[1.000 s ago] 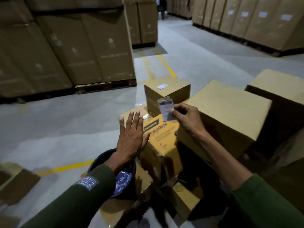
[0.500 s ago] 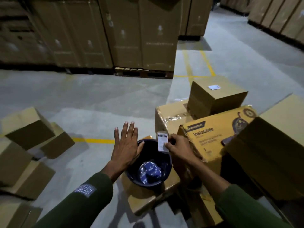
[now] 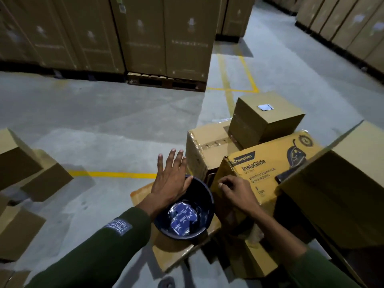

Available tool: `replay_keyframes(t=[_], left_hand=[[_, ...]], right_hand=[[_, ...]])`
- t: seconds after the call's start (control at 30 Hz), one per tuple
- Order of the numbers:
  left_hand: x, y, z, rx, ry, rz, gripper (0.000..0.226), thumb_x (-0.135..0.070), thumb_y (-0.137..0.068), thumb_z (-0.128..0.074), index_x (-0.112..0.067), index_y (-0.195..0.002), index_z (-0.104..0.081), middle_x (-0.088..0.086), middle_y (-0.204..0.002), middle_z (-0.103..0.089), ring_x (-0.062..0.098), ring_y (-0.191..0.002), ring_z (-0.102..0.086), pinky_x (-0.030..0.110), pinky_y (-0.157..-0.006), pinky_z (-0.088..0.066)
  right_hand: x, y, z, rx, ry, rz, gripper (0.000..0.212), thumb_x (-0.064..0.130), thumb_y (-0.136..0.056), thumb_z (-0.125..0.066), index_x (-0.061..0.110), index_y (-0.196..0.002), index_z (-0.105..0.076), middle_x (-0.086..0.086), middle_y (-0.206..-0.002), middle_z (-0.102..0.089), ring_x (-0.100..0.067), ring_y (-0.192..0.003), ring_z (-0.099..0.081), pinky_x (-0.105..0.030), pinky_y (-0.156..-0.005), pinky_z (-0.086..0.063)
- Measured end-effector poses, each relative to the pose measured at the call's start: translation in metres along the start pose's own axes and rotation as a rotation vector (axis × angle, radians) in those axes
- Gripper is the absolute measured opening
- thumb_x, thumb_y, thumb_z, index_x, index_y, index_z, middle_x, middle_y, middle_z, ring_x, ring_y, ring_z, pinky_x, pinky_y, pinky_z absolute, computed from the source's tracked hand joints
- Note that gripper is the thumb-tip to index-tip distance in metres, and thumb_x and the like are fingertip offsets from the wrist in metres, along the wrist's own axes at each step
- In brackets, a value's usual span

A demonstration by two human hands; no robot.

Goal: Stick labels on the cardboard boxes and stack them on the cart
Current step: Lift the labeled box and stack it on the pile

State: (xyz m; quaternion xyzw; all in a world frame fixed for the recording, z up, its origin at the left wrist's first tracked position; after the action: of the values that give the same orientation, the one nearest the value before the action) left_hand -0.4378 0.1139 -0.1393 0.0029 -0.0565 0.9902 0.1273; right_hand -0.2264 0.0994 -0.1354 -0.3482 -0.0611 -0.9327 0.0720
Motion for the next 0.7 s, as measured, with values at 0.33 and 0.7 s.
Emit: replay_keyframes(t=[0.33, 0.7], left_hand=[[-0.168, -0.071, 0.08, -0.161, 0.022, -0.39, 0.073, -0.058, -0.099, -0.019, -0.012, -0.155, -0.018, 0.011, -0.165, -0.003, 0.03, -0.151, 0.008, 0.061, -0.117, 0.003], [-0.324, -0.08, 0.125, -0.251, -0.017, -0.641, 0.072, -0.054, -0.101, -0.026, -0.009, -0.156, -0.014, 0.01, -0.165, 0.001, 0.029, -0.151, 0.011, 0.061, -0.118, -0.003]], right_hand=[[-0.001, 0.052, 0.179, -0.584, 0.123, 0.115, 0.016, 0.012, -0.093, -0.066, 0.007, -0.108, -0.071, -0.007, -0.101, -0.074, -0.017, -0.089, -0.069, -0.031, -0.08, -0.058], [-0.089, 0.171, 0.291, -0.848, 0.51, -0.111, 0.03, 0.032, -0.094, -0.059, 0.019, -0.12, -0.064, 0.0, -0.121, -0.069, -0.02, -0.11, -0.066, -0.061, -0.108, -0.029]])
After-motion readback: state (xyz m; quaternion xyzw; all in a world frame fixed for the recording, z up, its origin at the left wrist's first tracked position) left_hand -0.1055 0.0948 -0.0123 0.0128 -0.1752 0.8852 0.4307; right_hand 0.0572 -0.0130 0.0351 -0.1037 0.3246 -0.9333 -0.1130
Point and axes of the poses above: each hand's wrist, its own y-axis away from the middle knuckle, its own z-axis out of the back of the hand, x = y × z, the point moved 7 cm from there along -y, towards the middle knuckle
